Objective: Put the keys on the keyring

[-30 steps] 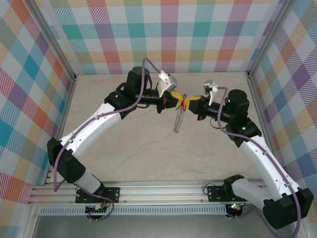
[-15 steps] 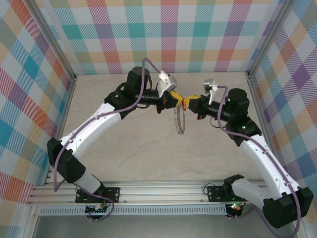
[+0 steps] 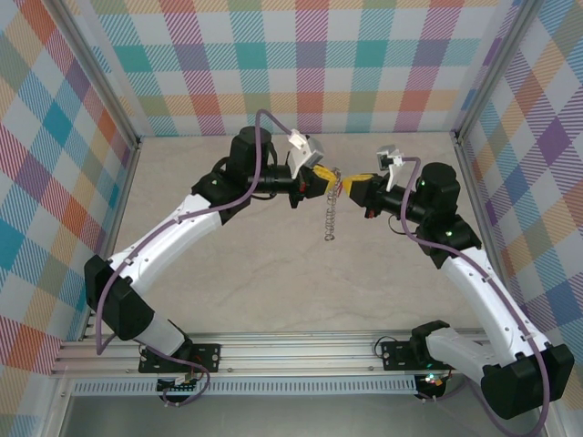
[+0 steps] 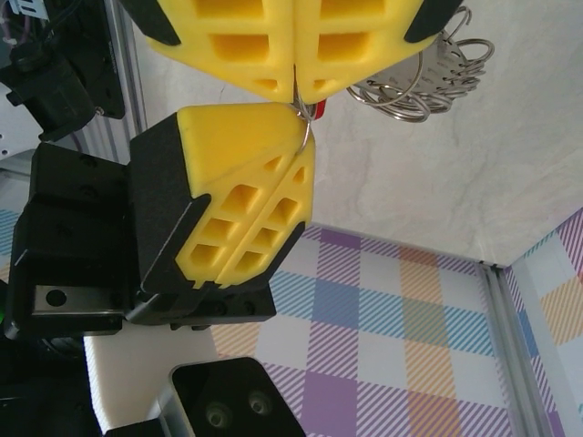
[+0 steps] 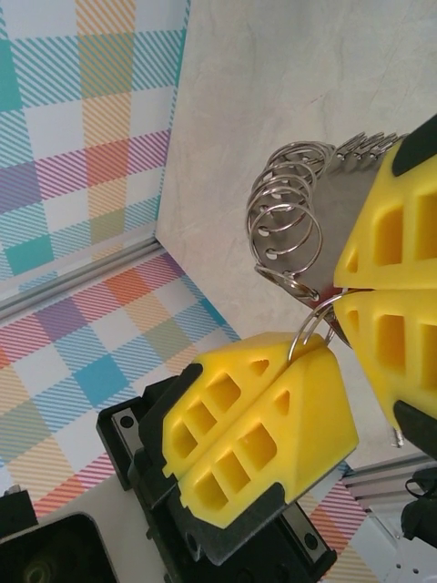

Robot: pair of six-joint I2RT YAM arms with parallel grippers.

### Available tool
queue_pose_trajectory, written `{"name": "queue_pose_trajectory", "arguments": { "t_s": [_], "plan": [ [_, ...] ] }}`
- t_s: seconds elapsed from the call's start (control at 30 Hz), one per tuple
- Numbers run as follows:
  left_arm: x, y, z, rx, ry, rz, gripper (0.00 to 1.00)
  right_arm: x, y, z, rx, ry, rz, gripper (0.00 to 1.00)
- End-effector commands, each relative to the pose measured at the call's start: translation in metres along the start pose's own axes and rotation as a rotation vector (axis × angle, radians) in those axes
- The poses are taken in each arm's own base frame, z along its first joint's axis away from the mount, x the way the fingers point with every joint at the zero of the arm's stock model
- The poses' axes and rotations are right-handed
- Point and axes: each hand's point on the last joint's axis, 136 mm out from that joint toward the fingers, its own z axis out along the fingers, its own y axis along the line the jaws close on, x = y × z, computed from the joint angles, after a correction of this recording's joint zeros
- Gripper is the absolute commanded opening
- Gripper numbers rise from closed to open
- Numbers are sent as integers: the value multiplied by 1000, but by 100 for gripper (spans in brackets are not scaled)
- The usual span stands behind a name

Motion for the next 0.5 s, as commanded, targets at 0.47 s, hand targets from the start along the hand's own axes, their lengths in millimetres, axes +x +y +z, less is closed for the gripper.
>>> {"name": "queue_pose_trajectory", "arguments": {
  "t_s": [0.47],
  "plan": [
    [-49, -23, -18, 12, -191, 54, 0, -1, 0, 1, -41, 5, 16, 0]
  ]
}}
